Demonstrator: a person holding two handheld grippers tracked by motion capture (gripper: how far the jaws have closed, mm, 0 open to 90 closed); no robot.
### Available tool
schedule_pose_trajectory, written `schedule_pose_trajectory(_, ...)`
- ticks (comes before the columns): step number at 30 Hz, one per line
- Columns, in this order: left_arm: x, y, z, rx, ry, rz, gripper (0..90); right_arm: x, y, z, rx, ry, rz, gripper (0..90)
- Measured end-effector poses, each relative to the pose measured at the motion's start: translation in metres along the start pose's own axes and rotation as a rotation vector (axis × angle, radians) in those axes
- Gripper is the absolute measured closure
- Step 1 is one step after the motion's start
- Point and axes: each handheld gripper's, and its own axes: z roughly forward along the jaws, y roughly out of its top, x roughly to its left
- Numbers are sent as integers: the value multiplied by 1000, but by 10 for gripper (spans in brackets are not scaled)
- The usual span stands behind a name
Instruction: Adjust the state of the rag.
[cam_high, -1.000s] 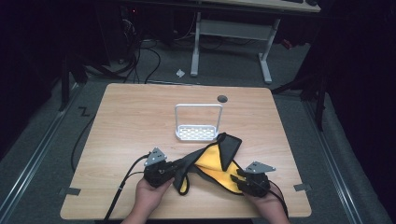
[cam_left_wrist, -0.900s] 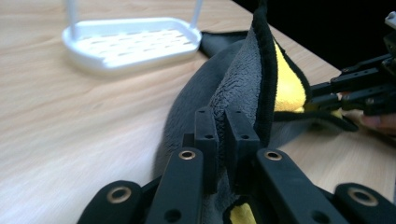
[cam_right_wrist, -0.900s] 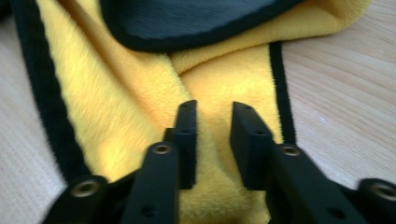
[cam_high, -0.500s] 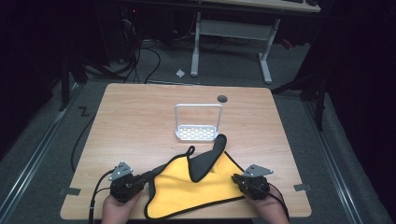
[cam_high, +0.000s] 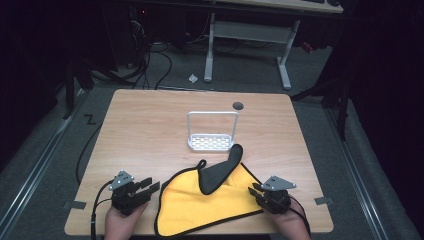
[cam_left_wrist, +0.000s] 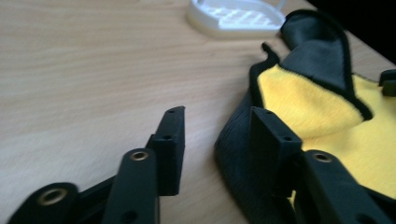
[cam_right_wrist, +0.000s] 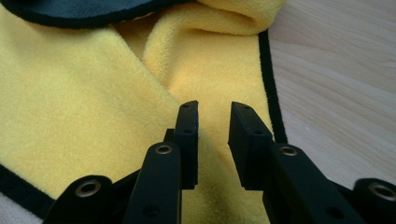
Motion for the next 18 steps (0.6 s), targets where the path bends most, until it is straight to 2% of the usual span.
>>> schedule_pose_trajectory(3, -4, 12, 8, -25, -58, 15, 482, -3, 0, 0, -4, -8, 17, 724)
schedule_pose_trajectory(4, -5, 17, 13, -15, -76, 29, 462, -4, 0, 1, -3, -12, 20, 721)
schedule_pose_trajectory(7, -9, 24, 31, 33, -77, 78, 444, -4, -1, 2, 3, -21, 33, 715)
schedule_pose_trajectory(10, -8, 24, 49, 119, -64, 76, 484, -4, -1, 4, 12, -31, 33, 707)
schedule_pose_trajectory(11, -7, 23, 54, 144, -58, 73, 534, -4, -1, 5, 13, -36, 33, 704)
schedule_pose_trajectory(12, -5, 20, 56, 164, -50, 76, 640, -4, -1, 6, 15, -41, 34, 701)
schedule_pose_trajectory(14, -4, 17, 56, 165, -49, 86, 771, -6, -1, 7, 13, -52, 39, 699)
schedule_pose_trajectory(16, -2, 16, 51, 148, -37, 92, 837, -8, 0, 9, 10, -75, 34, 699)
schedule_pose_trajectory(18, 1, 15, 47, 128, -32, 77, 844, -12, 6, 14, 6, -104, 46, 699)
